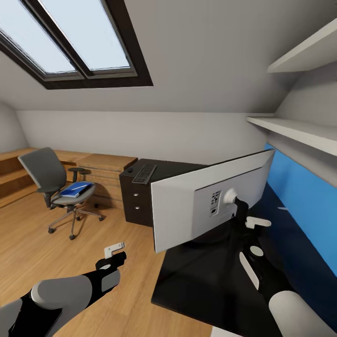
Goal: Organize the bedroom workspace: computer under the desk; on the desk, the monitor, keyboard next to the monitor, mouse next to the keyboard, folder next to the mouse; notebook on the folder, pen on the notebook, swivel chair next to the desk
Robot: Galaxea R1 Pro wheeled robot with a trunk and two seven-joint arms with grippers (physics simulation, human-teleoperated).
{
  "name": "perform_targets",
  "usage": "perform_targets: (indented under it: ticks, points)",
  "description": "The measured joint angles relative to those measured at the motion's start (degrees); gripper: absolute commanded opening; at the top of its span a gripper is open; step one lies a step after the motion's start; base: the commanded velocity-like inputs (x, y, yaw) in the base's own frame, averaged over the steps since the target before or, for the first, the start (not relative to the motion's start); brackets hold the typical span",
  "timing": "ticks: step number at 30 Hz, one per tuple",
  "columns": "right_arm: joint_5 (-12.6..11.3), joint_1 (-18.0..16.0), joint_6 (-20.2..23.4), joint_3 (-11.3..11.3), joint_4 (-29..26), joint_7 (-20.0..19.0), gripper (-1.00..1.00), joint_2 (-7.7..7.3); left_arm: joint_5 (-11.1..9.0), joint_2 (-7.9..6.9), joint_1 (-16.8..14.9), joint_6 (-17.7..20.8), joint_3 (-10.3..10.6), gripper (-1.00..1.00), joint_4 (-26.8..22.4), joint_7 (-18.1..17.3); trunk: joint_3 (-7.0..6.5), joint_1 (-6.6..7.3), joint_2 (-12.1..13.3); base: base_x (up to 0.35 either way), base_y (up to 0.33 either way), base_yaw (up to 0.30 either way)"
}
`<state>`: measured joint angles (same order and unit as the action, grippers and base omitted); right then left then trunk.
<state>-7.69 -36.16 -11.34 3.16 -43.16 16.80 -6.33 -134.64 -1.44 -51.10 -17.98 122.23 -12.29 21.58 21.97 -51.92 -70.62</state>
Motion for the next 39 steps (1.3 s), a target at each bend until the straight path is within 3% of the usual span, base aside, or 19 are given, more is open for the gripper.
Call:
perform_targets:
  ticks: [18,39]
  points:
    - [-0.67,0.01,0.13,0.09,0.17,-0.09,-1.00,-0.05,0.00,-0.08,-0.03,-0.05,0.01,1.00,0.01,-0.01,0.00,0.00,0.00,0.000,0.000,-0.232]
    - [-0.31,-0.02,-0.10,0.03,0.17,0.01,-1.00,0.03,0.01,-0.01,-0.02,-0.23,0.01,1.00,-0.09,0.01,0.00,0.00,0.00,0.001,0.000,-0.004]
